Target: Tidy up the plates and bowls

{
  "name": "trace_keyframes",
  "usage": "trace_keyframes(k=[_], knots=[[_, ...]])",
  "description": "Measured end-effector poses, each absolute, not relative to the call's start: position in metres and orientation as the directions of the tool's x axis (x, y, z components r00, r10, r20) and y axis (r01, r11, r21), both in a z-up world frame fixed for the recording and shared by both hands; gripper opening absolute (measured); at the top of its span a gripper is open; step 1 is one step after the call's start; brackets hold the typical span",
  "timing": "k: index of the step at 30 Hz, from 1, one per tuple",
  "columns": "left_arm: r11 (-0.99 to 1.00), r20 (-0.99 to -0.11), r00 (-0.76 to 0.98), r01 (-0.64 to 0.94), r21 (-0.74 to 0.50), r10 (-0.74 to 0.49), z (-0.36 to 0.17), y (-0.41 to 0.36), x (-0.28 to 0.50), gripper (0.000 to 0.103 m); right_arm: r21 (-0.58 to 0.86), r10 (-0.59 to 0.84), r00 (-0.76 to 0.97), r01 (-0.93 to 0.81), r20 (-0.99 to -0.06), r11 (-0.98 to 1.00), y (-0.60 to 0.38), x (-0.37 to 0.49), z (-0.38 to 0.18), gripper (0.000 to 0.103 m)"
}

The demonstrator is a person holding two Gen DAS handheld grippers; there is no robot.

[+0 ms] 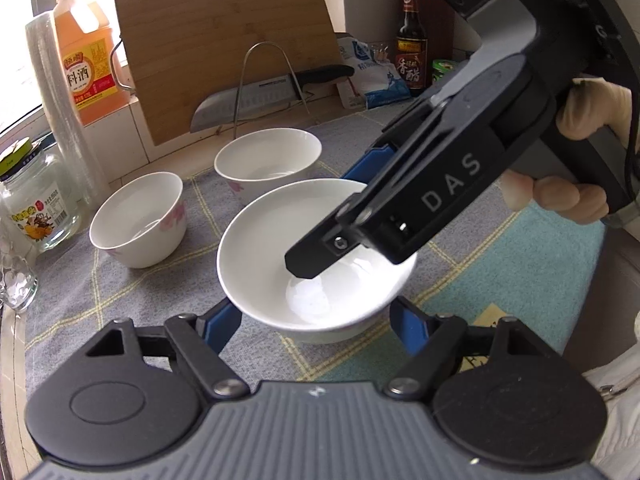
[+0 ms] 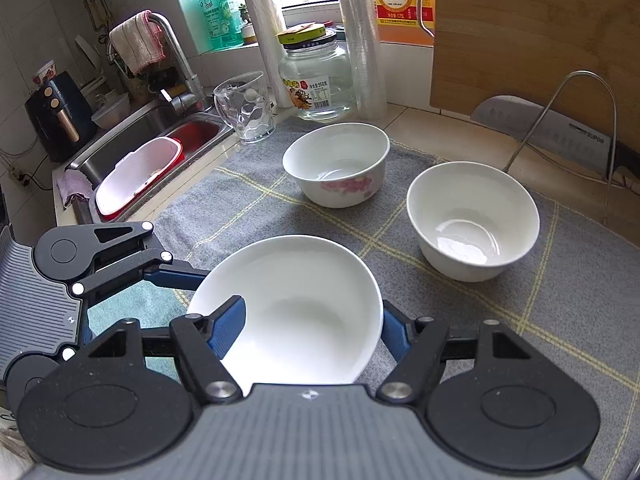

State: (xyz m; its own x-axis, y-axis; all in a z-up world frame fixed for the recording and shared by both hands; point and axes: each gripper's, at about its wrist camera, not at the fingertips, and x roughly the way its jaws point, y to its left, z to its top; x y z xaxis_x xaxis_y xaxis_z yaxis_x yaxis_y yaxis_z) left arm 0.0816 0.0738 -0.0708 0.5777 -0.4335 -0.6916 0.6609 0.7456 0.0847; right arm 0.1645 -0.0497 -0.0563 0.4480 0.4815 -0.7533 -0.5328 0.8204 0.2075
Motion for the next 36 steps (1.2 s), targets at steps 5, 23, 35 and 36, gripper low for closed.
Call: trace_keyframes(k=[5, 23, 35, 36], knots=[[0.692, -0.698, 0.538, 0.717, 0.083, -0.473, -0.073, 0.048, 0.077, 0.081, 0.205, 0.447, 0.471, -0.478, -0.760, 0.854, -0.082, 0.146, -0.055, 0.076], [0.624, -0.736, 0.444, 0.781, 0.038, -0.511, -0.087, 0.003, 0.068, 0.081, 0.218, 0.397, 0.474, -0.387, -0.786, 0.896, -0.135, 0.122, -0.070, 0.076], [0.611, -0.726, 0.438, 0.791, 0.031, -0.530, -0.086, 0.006, 0.067, 0.095, 0.187, 0.376, 0.502, -0.386, -0.779, 0.903, -0.136, 0.120, -0.073, 0.101], [0.611, -0.728, 0.438, 0.791, 0.033, -0.527, -0.086, 0.007, 0.067, 0.095, 0.183, 0.374, 0.509, -0.386, -0.775, 0.904, -0.136, 0.120, -0.072, 0.102]])
